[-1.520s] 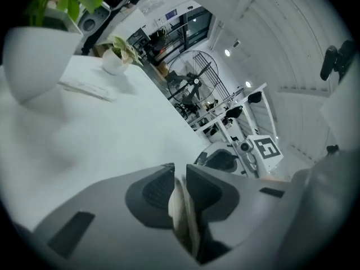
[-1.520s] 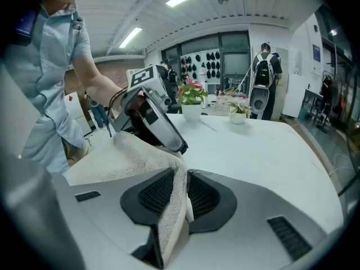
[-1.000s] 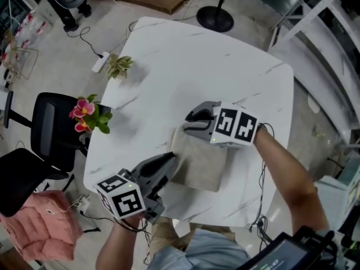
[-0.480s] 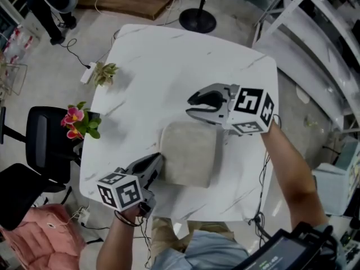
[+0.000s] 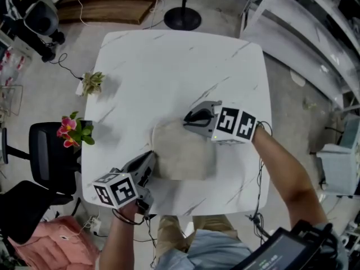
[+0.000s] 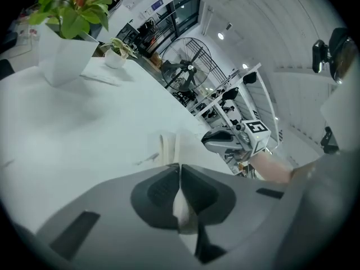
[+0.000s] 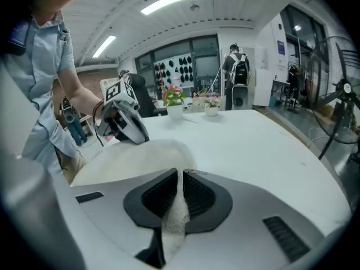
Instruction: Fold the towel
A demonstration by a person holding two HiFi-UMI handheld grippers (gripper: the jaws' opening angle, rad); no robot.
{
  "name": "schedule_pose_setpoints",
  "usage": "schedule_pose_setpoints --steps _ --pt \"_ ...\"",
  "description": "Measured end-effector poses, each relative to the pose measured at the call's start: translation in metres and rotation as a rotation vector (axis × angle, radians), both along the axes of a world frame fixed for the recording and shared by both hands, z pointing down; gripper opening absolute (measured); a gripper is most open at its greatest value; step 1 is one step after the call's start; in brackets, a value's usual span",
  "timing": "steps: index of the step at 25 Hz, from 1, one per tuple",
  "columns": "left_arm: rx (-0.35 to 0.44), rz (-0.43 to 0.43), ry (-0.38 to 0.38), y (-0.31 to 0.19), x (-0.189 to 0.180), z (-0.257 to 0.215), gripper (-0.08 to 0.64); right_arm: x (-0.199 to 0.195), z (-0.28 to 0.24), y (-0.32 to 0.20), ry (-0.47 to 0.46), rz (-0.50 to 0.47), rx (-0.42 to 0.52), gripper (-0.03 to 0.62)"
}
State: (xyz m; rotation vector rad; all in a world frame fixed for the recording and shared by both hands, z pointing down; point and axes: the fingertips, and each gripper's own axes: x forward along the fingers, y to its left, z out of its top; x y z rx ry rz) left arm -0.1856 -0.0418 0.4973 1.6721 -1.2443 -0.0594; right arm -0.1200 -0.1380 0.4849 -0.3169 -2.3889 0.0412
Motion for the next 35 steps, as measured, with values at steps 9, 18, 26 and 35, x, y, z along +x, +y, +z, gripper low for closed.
schedule_pose_setpoints --steps 9,18,26,35 --pt "0.134 -0.118 -0.068 0.01 -0.05 -0.074 0.018 0.022 -0.101 -0.002 -0.198 0.295 0.064 0.046" --pt "0.488 -0.15 -0.496 0.05 -0.059 -0.246 0.018 0.024 -0.245 0.092 -0.51 0.656 0.196 0.044" --pt "0.704 -0.21 -0.722 0.108 -0.055 -0.317 0.017 0.01 -0.294 0.165 -0.665 0.884 0.392 0.015" --pt "0.775 -0.193 -0.746 0.136 -0.04 -0.339 0.015 0.008 -0.301 0.204 -0.693 0.942 0.466 0.014"
